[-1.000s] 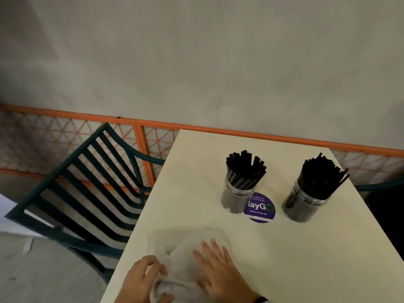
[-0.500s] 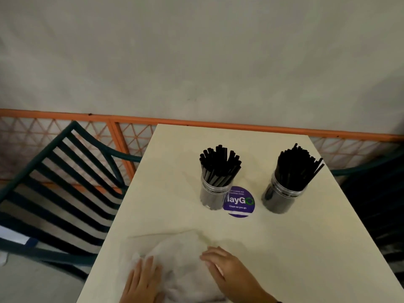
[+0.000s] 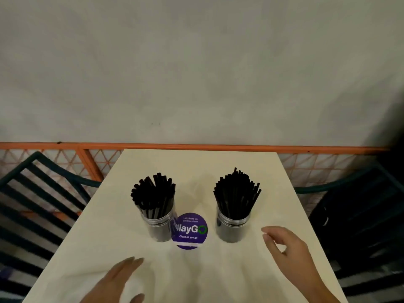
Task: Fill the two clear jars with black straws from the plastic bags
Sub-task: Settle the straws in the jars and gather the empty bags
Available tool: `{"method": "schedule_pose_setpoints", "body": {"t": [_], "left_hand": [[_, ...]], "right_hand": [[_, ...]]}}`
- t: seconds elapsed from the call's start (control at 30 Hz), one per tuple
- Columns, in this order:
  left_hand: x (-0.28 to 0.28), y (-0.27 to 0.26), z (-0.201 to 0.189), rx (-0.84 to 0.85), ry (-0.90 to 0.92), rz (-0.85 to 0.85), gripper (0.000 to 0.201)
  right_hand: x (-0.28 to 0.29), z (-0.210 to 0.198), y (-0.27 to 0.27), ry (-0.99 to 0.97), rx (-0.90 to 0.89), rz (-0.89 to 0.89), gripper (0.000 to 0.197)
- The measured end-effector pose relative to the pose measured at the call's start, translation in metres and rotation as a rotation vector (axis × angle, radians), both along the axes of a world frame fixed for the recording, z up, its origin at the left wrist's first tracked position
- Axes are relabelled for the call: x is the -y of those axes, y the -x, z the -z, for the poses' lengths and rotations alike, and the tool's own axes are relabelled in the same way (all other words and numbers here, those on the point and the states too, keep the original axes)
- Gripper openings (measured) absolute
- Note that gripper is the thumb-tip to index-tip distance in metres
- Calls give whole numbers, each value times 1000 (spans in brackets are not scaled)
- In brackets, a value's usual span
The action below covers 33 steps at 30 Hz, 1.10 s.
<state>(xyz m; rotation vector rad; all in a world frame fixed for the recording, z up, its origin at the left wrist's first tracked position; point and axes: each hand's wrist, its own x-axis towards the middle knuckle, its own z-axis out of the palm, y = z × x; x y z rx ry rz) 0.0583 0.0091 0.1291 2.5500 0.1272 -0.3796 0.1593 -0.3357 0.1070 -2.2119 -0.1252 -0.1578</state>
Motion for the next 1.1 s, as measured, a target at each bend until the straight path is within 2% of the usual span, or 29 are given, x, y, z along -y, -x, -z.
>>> {"method": "schedule_pose_setpoints", "body": {"t": [0.03, 0.07, 0.13, 0.2, 0.27, 0.3, 0.4, 0.57, 0.7, 0.8, 0.87, 0.93, 1.03, 1.1], "left_hand": [[24, -13, -21, -7, 80, -25, 76], [52, -24, -41, -14, 191, -10, 90], [79, -46, -28, 57, 349, -43, 105], [95, -75, -17, 24, 443, -56, 113], [107, -103, -9, -1, 458, -48, 123], [113, -115, -7, -28, 471, -44, 127], [129, -150, 3, -75, 567, -25, 127], [143, -190, 13, 87, 725, -24, 121], [150, -205, 20, 201, 815, 18, 110], [155, -202, 26, 291, 870, -40, 90], [155, -196, 28, 341, 883, -71, 81], [149, -189, 30, 350, 892, -60, 87], [133, -183, 33, 262, 943, 34, 116], [124, -182, 34, 211, 963, 86, 125]], "right_hand": [[3, -2, -6, -60, -29, 19, 25], [5, -4, -14, -107, -79, 22, 34], [6, -3, -30, -167, -199, -35, 70], [2, 0, -49, -193, -288, -130, 102], [-5, 2, -67, -210, -315, -228, 120], [-10, 2, -75, -228, -307, -282, 121], [-25, -4, -94, -269, -260, -406, 106], [-46, -2, -109, -314, -226, -466, 97], [-64, 6, -108, -328, -160, -354, 81], [-75, 9, -105, -428, -187, -217, 69], [-77, 11, -102, -427, -198, -186, 65], [-74, 13, -97, -458, -210, -224, 70], [-64, 13, -88, -453, -232, -340, 104], [-58, 13, -86, -377, -230, -373, 120]]}}
